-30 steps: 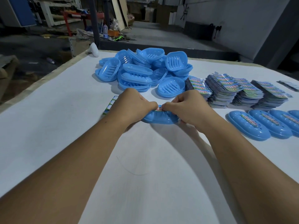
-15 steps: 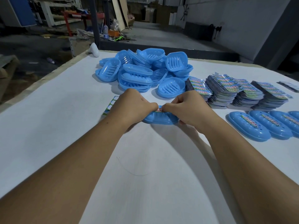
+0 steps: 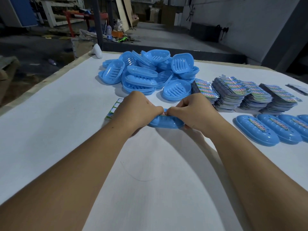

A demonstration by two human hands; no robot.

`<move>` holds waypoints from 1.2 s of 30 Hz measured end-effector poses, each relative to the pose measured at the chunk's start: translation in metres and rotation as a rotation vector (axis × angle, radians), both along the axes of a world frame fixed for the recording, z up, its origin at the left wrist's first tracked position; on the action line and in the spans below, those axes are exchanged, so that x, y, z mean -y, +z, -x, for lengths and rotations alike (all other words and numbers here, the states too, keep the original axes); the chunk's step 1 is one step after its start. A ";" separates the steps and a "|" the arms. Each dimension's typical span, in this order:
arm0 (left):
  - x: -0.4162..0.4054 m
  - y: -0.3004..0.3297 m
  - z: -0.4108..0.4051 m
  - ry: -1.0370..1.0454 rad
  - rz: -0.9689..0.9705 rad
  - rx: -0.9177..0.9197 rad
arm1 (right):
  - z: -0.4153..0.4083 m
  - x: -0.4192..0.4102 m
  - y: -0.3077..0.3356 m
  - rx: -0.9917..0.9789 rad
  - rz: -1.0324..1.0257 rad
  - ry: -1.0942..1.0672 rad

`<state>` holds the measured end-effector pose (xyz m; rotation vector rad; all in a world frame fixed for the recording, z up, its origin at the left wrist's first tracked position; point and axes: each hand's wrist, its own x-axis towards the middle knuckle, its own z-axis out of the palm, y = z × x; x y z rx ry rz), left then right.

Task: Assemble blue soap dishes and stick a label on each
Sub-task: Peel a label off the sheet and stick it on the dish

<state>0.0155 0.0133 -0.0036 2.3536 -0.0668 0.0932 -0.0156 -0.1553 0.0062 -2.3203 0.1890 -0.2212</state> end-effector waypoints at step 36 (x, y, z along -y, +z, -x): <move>-0.001 -0.004 0.000 0.042 -0.023 0.121 | 0.004 0.001 0.003 0.018 0.185 -0.038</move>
